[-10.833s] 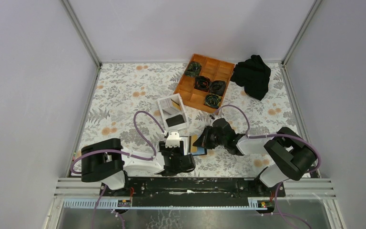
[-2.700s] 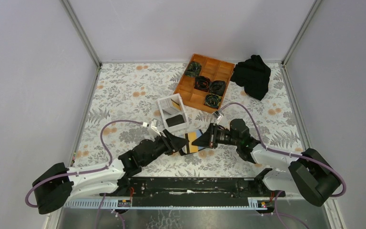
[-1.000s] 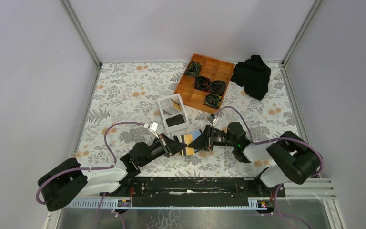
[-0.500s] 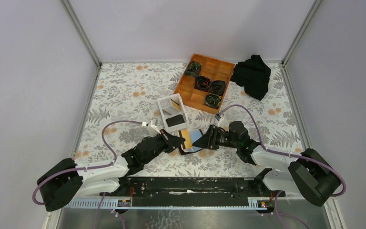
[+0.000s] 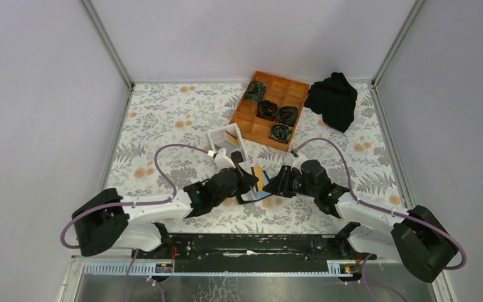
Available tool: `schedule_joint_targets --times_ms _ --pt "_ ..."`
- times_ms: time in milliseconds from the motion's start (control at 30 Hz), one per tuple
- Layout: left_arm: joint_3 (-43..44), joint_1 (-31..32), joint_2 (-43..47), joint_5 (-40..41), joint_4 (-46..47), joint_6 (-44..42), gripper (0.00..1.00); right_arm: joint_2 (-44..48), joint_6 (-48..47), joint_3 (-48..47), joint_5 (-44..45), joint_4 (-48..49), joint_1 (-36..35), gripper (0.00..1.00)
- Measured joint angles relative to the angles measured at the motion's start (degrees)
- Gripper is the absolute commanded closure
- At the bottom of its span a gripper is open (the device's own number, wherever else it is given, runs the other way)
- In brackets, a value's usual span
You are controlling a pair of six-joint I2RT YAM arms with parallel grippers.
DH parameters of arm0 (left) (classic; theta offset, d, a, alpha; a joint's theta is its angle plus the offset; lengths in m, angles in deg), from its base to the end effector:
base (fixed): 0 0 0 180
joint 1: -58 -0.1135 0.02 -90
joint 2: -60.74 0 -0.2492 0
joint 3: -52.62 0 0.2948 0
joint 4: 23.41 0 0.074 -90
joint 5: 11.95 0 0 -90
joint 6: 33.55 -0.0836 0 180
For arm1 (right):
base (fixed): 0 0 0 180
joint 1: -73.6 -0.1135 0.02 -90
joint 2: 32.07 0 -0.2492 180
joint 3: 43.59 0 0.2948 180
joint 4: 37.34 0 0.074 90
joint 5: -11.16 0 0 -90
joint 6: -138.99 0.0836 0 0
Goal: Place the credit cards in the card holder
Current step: Adjust the credit card, then insert the credit card into the card holder.
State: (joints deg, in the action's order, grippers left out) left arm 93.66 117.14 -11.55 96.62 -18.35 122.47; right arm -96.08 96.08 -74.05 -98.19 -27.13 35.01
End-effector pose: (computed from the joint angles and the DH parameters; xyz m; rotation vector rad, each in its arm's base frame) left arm 0.1940 -0.2728 0.1303 -0.3487 2.1409 -1.0301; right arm 0.2148 0.2068 0.1140 -0.0824 2.1966 1.2499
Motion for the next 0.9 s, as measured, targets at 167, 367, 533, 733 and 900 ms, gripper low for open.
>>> schedule_joint_targets --times_ms 167,367,533,733,900 --pt "5.1 1.7 -5.5 2.4 -4.5 0.2 1.0 2.4 -1.3 0.0 4.0 -4.1 0.0 0.68" --pt "6.0 2.4 -8.2 4.7 -9.1 2.1 1.0 5.9 -2.3 0.0 7.5 -7.5 0.0 0.7" --pt "4.9 2.6 -7.9 6.1 -10.4 3.9 1.0 6.7 -2.6 0.0 8.4 -8.7 0.0 0.71" --pt "-0.7 2.6 -5.2 6.9 -10.2 6.1 1.0 5.0 -3.6 -0.2 8.2 -8.9 0.0 0.76" --pt "-2.8 2.6 -4.1 7.4 -9.9 7.3 1.0 0.3 -4.3 -0.7 7.8 -8.8 0.0 0.76"
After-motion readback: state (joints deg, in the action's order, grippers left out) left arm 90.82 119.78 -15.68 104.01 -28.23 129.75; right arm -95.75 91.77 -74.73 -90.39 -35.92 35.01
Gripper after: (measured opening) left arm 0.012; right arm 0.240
